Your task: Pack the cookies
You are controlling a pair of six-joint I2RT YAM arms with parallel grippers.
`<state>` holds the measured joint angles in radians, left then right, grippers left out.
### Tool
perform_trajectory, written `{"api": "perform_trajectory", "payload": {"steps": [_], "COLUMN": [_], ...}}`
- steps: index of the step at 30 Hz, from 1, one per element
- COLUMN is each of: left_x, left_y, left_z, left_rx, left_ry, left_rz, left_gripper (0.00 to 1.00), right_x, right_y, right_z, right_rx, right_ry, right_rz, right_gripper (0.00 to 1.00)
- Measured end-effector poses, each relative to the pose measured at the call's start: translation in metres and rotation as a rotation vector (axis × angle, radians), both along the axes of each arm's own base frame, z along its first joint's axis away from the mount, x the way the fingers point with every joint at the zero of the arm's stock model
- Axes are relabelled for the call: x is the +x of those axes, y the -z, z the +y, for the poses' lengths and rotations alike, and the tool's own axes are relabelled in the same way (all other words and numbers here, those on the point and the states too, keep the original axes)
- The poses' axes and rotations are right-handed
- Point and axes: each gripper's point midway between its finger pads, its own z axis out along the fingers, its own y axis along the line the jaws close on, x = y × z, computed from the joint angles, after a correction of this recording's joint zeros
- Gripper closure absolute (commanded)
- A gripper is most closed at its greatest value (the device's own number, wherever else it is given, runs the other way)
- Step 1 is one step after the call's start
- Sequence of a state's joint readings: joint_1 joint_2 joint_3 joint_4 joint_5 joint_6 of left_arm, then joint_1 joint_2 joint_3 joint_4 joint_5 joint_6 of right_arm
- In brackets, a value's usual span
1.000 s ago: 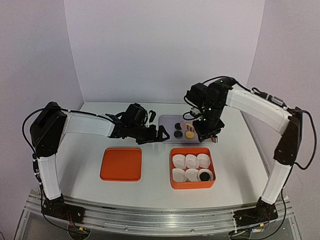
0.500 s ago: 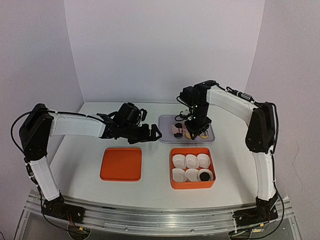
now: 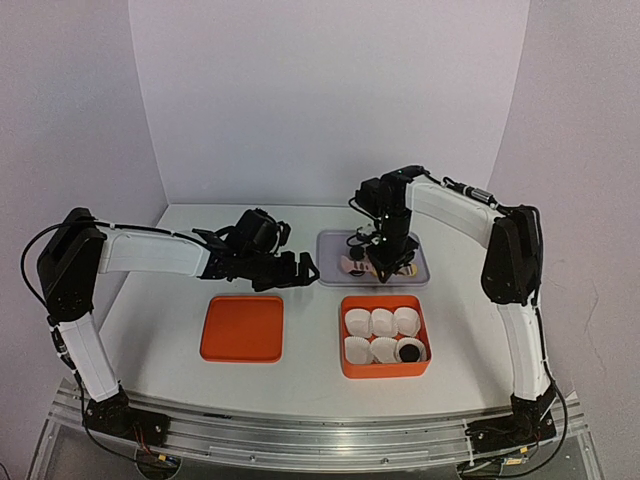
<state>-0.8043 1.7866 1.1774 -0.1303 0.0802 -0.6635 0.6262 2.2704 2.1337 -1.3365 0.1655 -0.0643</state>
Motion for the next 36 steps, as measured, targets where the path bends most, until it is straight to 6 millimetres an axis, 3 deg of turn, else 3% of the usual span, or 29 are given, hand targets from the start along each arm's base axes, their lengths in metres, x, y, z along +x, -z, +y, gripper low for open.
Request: {"api": "perform_trajectory", "payload": {"steps": [11,21,36], "left_x": [0.0,0.0,-0.002], "left_y": [0.0,0.001,0.002], "left_z": [0.001,0.001,0.003], "left_rx": [0.003,0.004,0.007], "left_ry": [-0.003,-0.004,-0.004], "left_rz": [-0.002,-0.001,0.002], "left_gripper": [0.0,0.0,0.0], "right_x": [0.006,0.009,0.011], "right_y": [0.021,0.021,0.023], "right_z": [-0.004,-0.005,-0.004], "right_rx": [-0.056,-0.064,-0.069], "right_ry": [0.002,0.008,0.013], "right_rz": [0.01,0.001,-0.002], "right_gripper": [0.63,0.66,0.84]}}
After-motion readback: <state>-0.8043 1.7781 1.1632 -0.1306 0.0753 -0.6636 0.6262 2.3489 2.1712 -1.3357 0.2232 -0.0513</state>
